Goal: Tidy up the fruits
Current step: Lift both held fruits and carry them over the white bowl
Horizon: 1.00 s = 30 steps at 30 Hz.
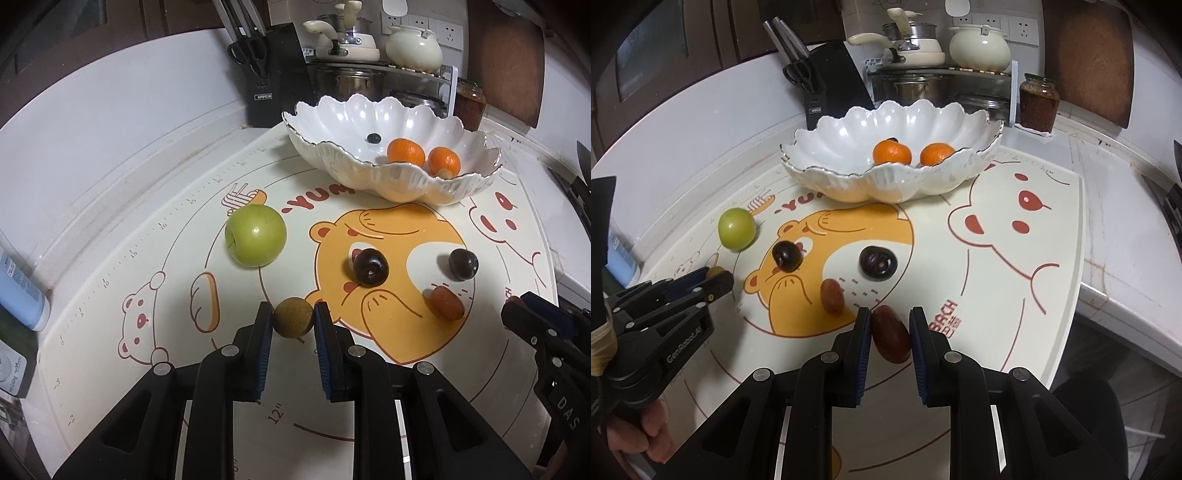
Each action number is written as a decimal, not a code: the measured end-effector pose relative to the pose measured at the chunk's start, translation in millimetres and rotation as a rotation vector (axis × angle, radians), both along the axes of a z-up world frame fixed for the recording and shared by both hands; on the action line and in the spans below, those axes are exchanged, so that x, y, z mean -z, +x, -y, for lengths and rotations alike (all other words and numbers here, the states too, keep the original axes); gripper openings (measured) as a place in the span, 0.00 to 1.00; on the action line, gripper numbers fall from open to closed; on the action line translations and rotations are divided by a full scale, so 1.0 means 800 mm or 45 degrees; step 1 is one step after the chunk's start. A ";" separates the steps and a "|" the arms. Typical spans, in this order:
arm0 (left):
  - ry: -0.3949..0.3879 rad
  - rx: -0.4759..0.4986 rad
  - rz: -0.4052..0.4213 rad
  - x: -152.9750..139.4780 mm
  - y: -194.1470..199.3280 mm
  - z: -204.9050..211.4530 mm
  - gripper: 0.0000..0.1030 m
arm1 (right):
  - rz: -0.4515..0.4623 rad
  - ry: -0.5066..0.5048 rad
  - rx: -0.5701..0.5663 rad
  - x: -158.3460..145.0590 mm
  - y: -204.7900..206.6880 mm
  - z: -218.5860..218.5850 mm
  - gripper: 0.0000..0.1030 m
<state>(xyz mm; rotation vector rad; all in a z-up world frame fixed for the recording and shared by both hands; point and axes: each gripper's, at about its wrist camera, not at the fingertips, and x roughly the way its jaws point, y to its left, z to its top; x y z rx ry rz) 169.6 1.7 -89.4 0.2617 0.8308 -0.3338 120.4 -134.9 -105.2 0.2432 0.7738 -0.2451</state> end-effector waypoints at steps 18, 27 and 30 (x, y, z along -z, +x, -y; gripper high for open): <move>-0.042 -0.015 0.020 -0.026 0.001 0.029 0.23 | 0.097 -0.059 0.020 -0.031 0.003 0.035 0.22; -0.051 -0.014 0.028 -0.038 0.016 0.052 0.23 | 0.151 -0.116 0.008 -0.052 0.015 0.055 0.22; -0.056 -0.010 0.033 -0.044 0.022 0.063 0.23 | 0.161 -0.114 0.010 -0.058 0.023 0.066 0.22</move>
